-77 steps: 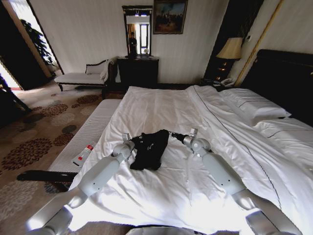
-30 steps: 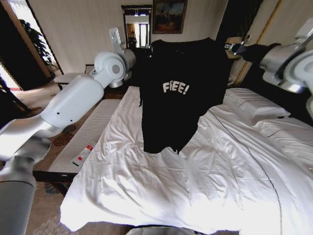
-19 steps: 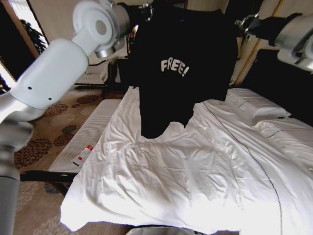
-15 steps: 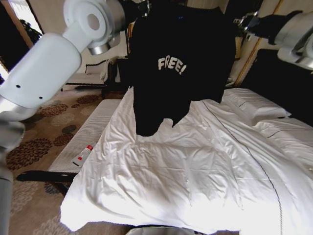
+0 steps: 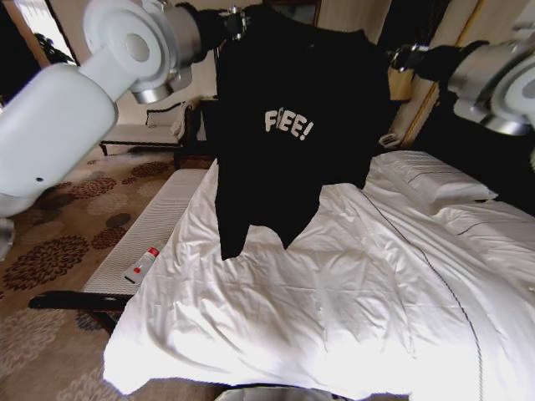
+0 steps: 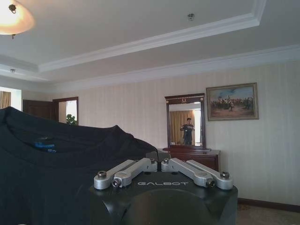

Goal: Fold the clothes on the bed.

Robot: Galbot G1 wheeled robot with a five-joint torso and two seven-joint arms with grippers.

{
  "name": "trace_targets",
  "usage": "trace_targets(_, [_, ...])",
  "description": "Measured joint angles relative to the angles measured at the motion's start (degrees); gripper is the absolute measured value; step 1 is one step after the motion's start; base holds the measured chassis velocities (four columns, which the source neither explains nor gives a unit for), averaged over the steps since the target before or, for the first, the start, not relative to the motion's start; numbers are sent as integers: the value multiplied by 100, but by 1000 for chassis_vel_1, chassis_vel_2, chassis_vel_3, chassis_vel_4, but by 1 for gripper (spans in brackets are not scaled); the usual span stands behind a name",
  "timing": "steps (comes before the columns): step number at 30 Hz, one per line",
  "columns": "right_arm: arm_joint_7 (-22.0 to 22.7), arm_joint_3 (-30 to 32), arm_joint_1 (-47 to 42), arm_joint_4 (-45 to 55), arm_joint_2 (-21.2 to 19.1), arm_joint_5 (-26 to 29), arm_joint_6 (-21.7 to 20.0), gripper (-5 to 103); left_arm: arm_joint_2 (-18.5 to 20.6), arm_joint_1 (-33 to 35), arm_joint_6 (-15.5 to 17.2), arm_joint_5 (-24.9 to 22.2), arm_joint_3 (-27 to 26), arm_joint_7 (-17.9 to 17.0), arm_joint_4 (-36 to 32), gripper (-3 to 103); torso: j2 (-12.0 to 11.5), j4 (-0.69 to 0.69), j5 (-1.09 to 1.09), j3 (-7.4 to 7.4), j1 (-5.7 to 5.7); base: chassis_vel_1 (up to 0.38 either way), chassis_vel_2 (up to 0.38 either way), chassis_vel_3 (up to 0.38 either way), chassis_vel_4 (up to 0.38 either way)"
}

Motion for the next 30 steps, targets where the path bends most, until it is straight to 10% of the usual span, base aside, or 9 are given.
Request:
trace_targets(19, [16,111,-314,-92,-24,-214,90,0,-262,329,-70,313,-42,95,242,2,0,-1,2,0,1,0,0,0,0])
trace_targets(30, [950,2166,-2113,1576,-654,1444,-545,0,624,1081,-127,141,-572,-451,-1556,2,0,-1,2,-1,0,0,0,0,0])
